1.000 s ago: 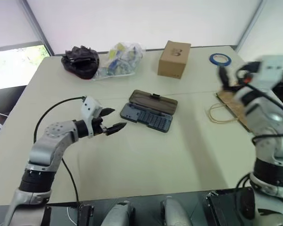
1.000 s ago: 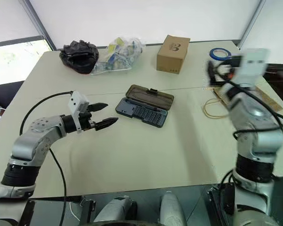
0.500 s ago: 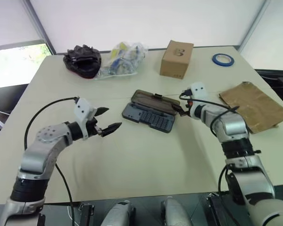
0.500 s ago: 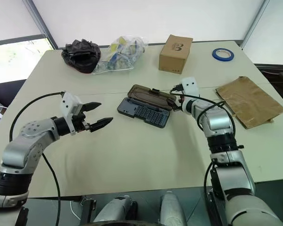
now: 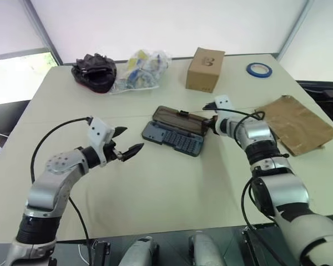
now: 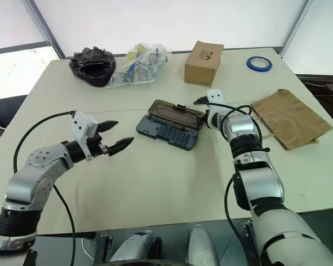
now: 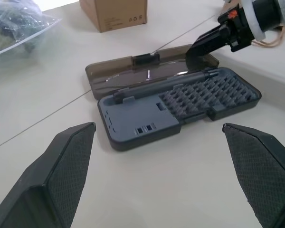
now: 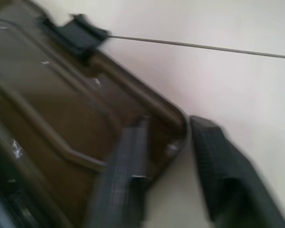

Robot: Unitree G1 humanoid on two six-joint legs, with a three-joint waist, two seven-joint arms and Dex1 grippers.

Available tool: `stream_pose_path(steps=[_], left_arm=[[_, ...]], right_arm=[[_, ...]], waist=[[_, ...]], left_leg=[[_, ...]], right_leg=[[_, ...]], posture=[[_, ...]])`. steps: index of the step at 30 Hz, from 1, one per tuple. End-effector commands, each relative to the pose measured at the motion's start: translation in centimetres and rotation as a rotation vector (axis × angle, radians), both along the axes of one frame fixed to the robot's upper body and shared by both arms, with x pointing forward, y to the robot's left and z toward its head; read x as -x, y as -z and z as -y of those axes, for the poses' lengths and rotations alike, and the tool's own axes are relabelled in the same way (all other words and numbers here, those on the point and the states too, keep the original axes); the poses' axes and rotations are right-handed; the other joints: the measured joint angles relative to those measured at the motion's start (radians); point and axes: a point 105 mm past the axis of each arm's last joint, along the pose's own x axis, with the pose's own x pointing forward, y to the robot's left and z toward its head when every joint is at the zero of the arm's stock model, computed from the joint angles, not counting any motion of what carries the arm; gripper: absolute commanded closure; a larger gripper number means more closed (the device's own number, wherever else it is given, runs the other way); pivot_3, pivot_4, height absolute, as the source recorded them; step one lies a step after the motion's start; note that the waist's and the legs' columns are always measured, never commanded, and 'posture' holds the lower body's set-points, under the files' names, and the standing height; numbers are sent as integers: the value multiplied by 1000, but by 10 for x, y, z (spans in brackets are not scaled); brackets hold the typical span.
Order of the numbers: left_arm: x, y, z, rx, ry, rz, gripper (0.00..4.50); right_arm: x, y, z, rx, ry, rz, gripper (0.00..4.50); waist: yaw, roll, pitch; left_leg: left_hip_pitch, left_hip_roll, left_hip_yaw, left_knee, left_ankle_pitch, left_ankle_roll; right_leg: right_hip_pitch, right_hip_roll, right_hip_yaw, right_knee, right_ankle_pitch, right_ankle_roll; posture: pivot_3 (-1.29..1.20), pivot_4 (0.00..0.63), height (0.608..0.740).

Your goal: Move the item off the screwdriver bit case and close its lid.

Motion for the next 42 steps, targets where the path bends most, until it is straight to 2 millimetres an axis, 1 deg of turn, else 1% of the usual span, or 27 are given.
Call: stream_pose_path(steps=[1,3,5,9,10,12,16,18,21,26,28,31,37,42], left_arm=[[1,-14,-1,2,-10,68,0],[1,-12,-2,1,-13,67,0],[1,-12,-2,1,-12,65,0],[3,-10,-2,-5,-3,55,0],[3,-9,-2,-9,1,50,0],[4,-9,-4,-14,8,45,0],[4,-7,-3,-22,25,32,0],[4,-6,-3,-25,36,26,0],[0,-6,-1,-23,47,22,0],[-2,-6,2,-23,64,22,0],[-3,-7,3,-24,66,23,0],[-3,-7,2,-25,67,24,0],[-1,-6,1,-30,61,19,0],[-1,-5,0,-29,57,19,0]], right_arm=[[12,32,3,32,-19,-120,4423],[11,32,4,43,-27,-110,4423],[10,27,6,52,-38,-86,4423],[9,-4,10,86,-82,8,4423],[12,-12,11,79,-86,21,4423],[24,-25,10,66,-111,40,4423],[53,-33,7,53,-133,31,4423],[66,-35,2,44,-149,23,4423],[89,-28,-15,22,-217,-3,4423],[104,-21,-34,3,-259,-19,4423],[106,-18,-38,1,-266,-24,4423],[107,-16,-39,-2,-263,-31,4423],[107,-8,-31,22,-200,-77,4423],[107,-8,-30,25,-176,-75,4423]], waist=[[0,-1,-1],[0,-2,-2],[0,-2,-2],[3,-2,-1],[6,-2,-1],[11,-2,-1],[24,-2,-1],[25,-2,-1],[26,-2,-1],[26,-2,-1],[26,-2,-1],[26,-2,-1],[26,-2,-1],[27,-2,-1]], left_leg=[[0,0,-1,0,0,0],[0,0,-2,0,0,0],[0,-1,-2,1,0,0],[0,-1,-3,1,0,0],[0,-1,-3,1,0,0],[-1,-2,-4,1,0,0],[-2,-2,-4,0,0,0],[-2,-2,-4,1,0,0],[-2,-2,-3,0,0,0],[-1,-2,-3,0,0,0],[-1,-2,-3,0,0,0],[-1,-2,-2,0,0,0],[-1,-2,-2,0,0,0],[-1,-2,-2,0,0,0]], right_leg=[[0,0,0,0,0,0],[1,0,-1,0,0,0],[2,0,-1,0,0,0],[2,0,-1,0,0,0],[1,0,-1,0,0,0],[1,-1,-1,0,0,0],[0,-1,-1,-1,0,0],[0,-1,-1,-1,0,0],[0,-1,0,-1,0,0],[0,-1,0,-1,0,0],[0,-1,0,-1,0,0],[0,-1,0,-1,0,0],[0,-1,0,-1,0,0],[0,-1,0,-1,0,0]], posture=[[0,150,740],[0,150,740],[0,150,740],[0,150,740],[0,150,740],[0,150,740],[0,150,740],[0,150,740],[0,150,740],[0,150,740],[0,150,740],[0,150,740],[0,150,740],[0,150,740]])
